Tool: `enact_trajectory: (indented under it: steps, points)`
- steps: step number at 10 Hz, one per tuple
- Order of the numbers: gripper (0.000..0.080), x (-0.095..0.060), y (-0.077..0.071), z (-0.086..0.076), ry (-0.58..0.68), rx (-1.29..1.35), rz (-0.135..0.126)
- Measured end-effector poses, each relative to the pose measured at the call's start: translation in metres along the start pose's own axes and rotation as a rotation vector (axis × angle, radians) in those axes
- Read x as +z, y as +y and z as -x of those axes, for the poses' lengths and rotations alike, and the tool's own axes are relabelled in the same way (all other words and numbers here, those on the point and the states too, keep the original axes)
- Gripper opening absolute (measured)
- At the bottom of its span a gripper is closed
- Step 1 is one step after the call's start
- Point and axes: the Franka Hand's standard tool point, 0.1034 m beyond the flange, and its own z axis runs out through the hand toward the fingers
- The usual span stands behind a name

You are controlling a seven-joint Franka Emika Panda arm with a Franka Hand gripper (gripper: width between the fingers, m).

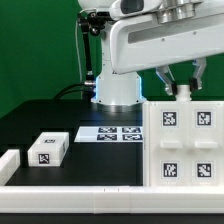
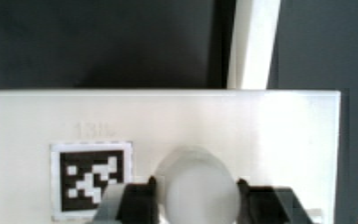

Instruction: Assemble cabinet

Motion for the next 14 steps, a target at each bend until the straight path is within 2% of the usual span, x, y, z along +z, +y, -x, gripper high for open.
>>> enact_trajectory:
  steps: [4,6,9,10,11,12,14]
  points:
    - [0.0207,0.0,0.0,-0.001,0.001,0.0,0.0]
    - [0.0207,0.001,-0.001,-0.016,-0.017,0.01,-0.015]
    - [0.0211,0.003,-0.001,-0.013,-0.019,0.01,-0.014]
    - [0.0474,0.004,-0.001,-0.013,-0.019,0.01,-0.014]
    - [0.0474,0.004,-0.001,-0.013,-0.019,0.01,-0.014]
    - [0.0612,0.003,0.0,-0.013,-0.02,0.011,-0.014]
    - [0.0641,-0.021,0.002,-0.011,-0.015,0.03,0.004]
